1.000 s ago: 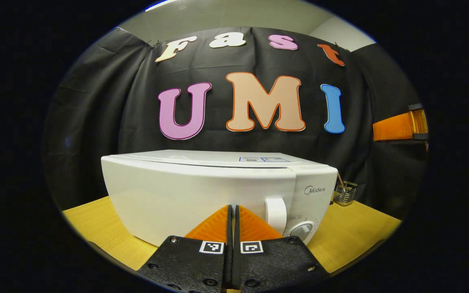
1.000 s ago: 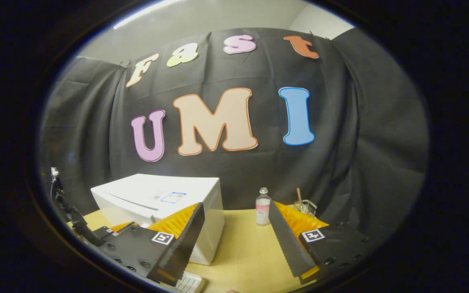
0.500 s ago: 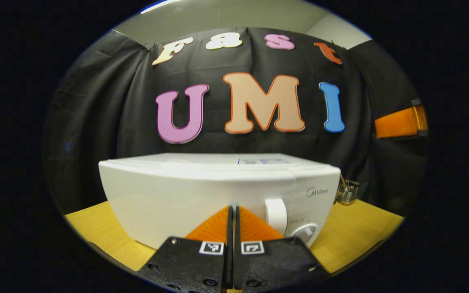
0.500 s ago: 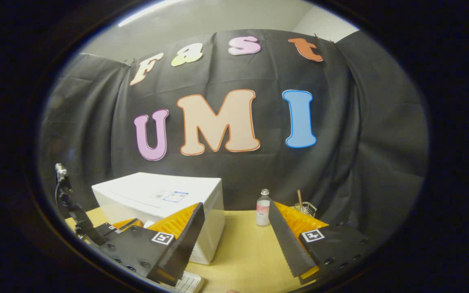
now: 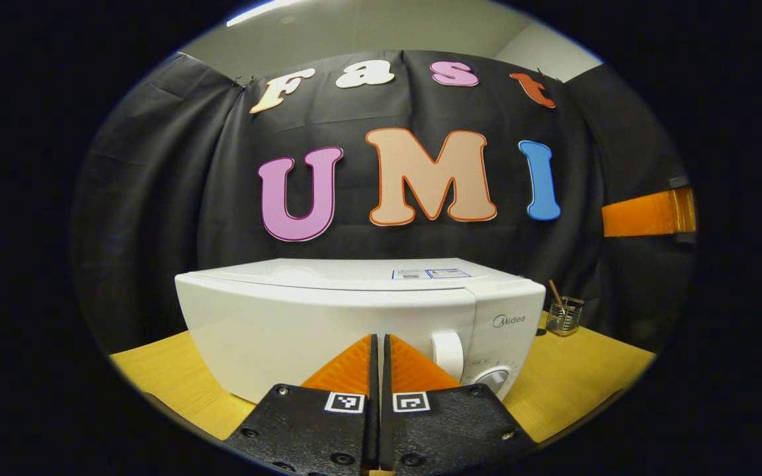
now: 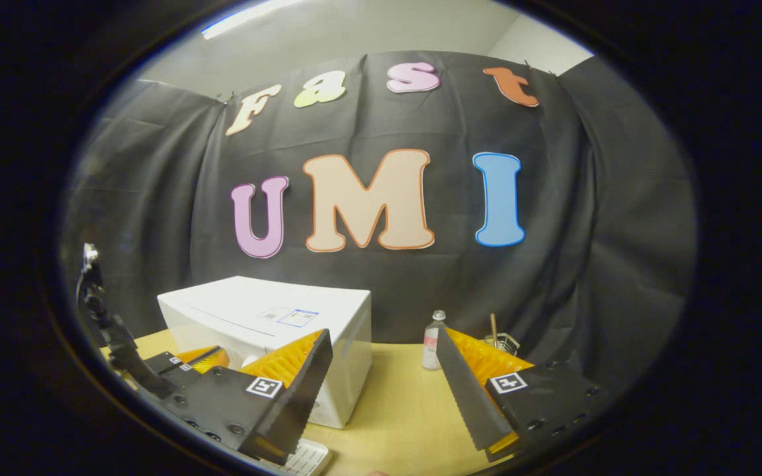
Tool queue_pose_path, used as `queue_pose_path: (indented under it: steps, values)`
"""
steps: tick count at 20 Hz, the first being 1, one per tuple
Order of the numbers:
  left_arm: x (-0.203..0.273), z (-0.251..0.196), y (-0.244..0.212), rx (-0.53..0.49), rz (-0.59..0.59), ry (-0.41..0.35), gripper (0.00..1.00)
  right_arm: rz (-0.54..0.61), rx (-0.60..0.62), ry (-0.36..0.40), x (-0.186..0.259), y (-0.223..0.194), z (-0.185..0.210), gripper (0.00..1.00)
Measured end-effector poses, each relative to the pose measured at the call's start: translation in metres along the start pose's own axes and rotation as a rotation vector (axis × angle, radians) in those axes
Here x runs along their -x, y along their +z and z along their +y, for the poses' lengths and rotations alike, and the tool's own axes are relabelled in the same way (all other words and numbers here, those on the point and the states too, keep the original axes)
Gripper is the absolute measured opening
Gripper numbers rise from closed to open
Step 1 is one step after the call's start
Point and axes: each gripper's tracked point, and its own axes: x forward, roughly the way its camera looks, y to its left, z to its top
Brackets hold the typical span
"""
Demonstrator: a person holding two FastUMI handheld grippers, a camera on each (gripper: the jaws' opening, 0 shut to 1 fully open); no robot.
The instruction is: Open the microwave oven with the left hand, put the food in, and close the microwave oven.
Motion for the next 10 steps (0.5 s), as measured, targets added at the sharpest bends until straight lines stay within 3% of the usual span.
queue_pose_path:
  steps: [5,6,7,10]
  values:
    - [0.028,0.026,0.040,-0.008,-0.024,0.055,0.01,0.010,-0.016,0.008,0.003,0.000,-0.005,0.92]
    - [0.032,0.033,0.049,-0.009,-0.040,0.066,0.03,0.012,-0.014,0.004,0.003,0.000,-0.007,0.97]
    - [0.037,0.038,0.057,0.000,-0.047,0.073,0.08,0.012,-0.016,-0.002,0.006,0.000,-0.009,0.97]
    - [0.053,0.048,0.080,0.037,-0.068,0.070,0.10,0.003,-0.024,-0.002,0.008,0.003,-0.010,0.97]
